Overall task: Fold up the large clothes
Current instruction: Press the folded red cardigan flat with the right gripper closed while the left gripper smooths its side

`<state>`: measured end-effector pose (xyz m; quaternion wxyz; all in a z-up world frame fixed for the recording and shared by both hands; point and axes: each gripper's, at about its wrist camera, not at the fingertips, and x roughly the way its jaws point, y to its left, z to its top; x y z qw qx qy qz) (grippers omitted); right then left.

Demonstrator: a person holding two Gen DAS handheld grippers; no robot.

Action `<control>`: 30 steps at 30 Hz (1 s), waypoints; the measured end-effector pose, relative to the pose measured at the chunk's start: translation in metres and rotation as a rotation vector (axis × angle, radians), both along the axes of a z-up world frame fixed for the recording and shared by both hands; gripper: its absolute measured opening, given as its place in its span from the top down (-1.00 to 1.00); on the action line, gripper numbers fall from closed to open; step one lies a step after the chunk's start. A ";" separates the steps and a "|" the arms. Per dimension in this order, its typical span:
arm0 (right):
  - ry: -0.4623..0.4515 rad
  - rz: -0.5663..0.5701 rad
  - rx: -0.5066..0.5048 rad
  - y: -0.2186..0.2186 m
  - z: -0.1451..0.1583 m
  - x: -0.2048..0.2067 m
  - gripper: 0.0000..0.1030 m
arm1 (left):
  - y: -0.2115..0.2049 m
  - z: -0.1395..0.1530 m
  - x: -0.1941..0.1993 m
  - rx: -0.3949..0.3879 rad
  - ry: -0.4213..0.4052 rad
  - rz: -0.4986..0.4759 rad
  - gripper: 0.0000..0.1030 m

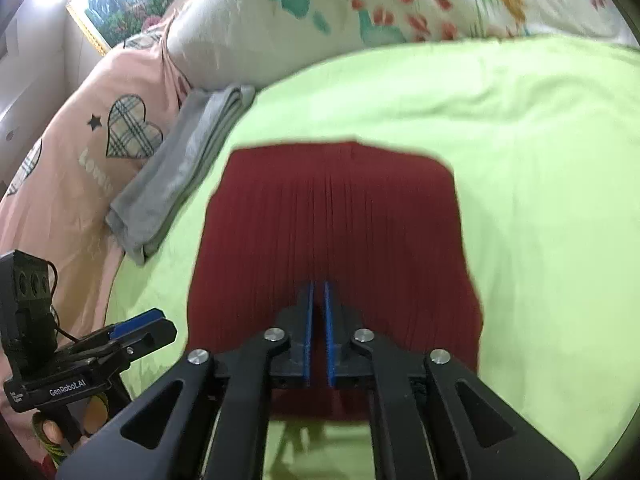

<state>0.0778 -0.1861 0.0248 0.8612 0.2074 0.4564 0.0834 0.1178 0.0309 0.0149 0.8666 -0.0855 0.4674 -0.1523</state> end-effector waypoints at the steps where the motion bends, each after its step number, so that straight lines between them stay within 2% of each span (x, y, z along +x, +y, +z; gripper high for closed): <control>1: -0.003 -0.008 -0.018 -0.002 0.003 0.010 0.67 | 0.000 0.002 0.006 0.004 -0.008 0.011 -0.20; 3: -0.008 -0.025 -0.038 -0.005 0.005 0.025 0.57 | -0.001 0.003 0.027 -0.002 -0.014 0.031 -0.20; 8: 0.004 -0.020 -0.005 -0.013 0.000 0.067 0.57 | -0.001 -0.007 0.073 -0.028 0.020 0.057 -0.20; 10: 0.031 0.006 -0.005 -0.009 -0.007 0.080 0.57 | -0.004 -0.014 0.088 -0.001 0.024 0.066 -0.28; 13: 0.088 0.061 -0.029 -0.002 -0.026 0.099 0.58 | -0.006 -0.029 0.105 0.027 0.055 0.079 -0.55; 15: 0.111 0.070 -0.077 -0.001 -0.036 0.109 0.58 | -0.005 -0.040 0.115 0.026 0.072 0.085 -0.68; 17: 0.127 0.061 -0.068 -0.004 -0.044 0.119 0.58 | -0.003 -0.051 0.126 0.017 0.086 0.090 -0.79; 19: 0.130 0.060 -0.093 -0.004 -0.045 0.123 0.58 | -0.002 -0.057 0.132 0.016 0.086 0.090 -0.88; 21: 0.136 0.061 -0.085 -0.005 -0.047 0.126 0.58 | 0.002 -0.061 0.132 -0.004 0.093 0.089 -0.88; 25: 0.116 0.068 -0.050 -0.010 -0.045 0.120 0.58 | 0.006 -0.061 0.120 0.006 0.072 0.097 -0.88; 28: 0.084 0.061 -0.010 -0.014 -0.032 0.109 0.58 | 0.011 -0.057 0.112 -0.004 0.075 0.109 -0.88; 30: 0.037 0.044 0.031 -0.018 -0.017 0.091 0.56 | 0.013 -0.055 0.110 0.016 0.063 0.114 -0.88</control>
